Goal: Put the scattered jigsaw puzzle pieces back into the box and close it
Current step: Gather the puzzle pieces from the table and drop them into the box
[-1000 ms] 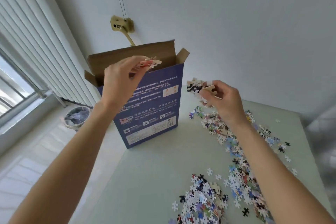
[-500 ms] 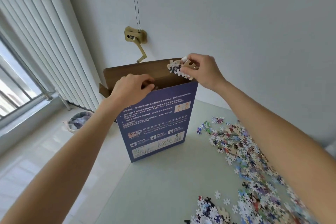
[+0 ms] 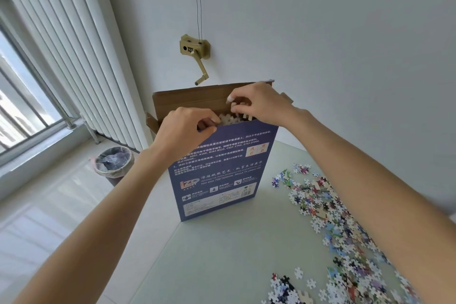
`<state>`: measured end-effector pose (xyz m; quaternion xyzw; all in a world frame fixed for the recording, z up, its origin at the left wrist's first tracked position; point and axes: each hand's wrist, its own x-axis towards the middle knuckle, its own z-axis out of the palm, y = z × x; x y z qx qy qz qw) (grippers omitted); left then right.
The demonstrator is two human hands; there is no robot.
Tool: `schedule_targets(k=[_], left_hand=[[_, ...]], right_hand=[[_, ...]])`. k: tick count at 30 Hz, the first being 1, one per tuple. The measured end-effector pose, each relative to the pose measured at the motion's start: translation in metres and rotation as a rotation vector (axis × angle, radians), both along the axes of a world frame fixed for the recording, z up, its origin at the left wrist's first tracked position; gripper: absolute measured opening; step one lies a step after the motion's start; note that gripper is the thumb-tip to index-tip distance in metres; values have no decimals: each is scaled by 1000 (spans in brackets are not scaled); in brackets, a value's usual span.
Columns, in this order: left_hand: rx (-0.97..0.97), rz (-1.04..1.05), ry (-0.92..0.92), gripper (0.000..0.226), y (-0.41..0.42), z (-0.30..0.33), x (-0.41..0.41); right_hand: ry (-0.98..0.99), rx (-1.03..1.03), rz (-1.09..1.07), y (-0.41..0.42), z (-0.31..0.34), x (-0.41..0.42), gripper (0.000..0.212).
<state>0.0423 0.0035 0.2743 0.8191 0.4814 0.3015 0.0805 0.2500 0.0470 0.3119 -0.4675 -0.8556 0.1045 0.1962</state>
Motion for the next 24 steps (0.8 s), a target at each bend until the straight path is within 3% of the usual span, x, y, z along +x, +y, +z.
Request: schedule_targets(k=[8, 13, 17, 24], left_hand=[[27, 15, 1, 16, -2, 0, 0], [43, 25, 21, 15, -4, 0, 1], [47, 23, 28, 15, -4, 0, 1], [69, 37, 21, 15, -7, -1, 2]], right_hand=[[15, 28, 18, -5, -11, -5, 17], [36, 104, 62, -9, -15, -4, 27], [119, 223, 118, -11, -11, -13, 21], [82, 174, 94, -11, -14, -17, 14]])
